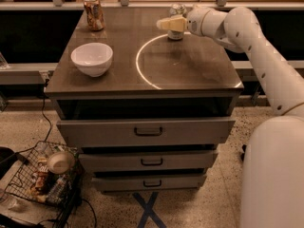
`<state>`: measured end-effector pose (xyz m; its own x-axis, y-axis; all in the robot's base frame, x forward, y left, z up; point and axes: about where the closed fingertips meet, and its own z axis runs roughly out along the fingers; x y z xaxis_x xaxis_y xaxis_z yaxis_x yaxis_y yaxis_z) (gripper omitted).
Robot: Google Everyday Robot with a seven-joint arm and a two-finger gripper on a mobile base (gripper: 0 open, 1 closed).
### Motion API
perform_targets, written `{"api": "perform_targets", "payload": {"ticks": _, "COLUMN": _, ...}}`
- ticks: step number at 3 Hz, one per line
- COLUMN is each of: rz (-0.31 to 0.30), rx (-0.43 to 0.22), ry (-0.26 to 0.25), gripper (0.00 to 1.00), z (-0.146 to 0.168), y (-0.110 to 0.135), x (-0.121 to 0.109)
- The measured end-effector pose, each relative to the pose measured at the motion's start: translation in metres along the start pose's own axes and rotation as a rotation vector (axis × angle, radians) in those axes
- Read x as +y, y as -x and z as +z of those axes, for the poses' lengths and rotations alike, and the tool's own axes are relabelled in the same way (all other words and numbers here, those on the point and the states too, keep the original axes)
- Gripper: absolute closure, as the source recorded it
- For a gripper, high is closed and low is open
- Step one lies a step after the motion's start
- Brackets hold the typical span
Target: Place 7up can into white bowl
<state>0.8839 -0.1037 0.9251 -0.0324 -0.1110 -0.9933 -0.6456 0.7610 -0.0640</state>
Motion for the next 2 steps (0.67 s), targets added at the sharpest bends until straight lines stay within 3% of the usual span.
{"api": "perform_targets", "payload": {"ticks": 2, "rz": -0.006, "rx": 0.012, "ry": -0.018, "gripper": 0.0, "z": 0.0092, "y": -0.0061, "x": -0.0086}}
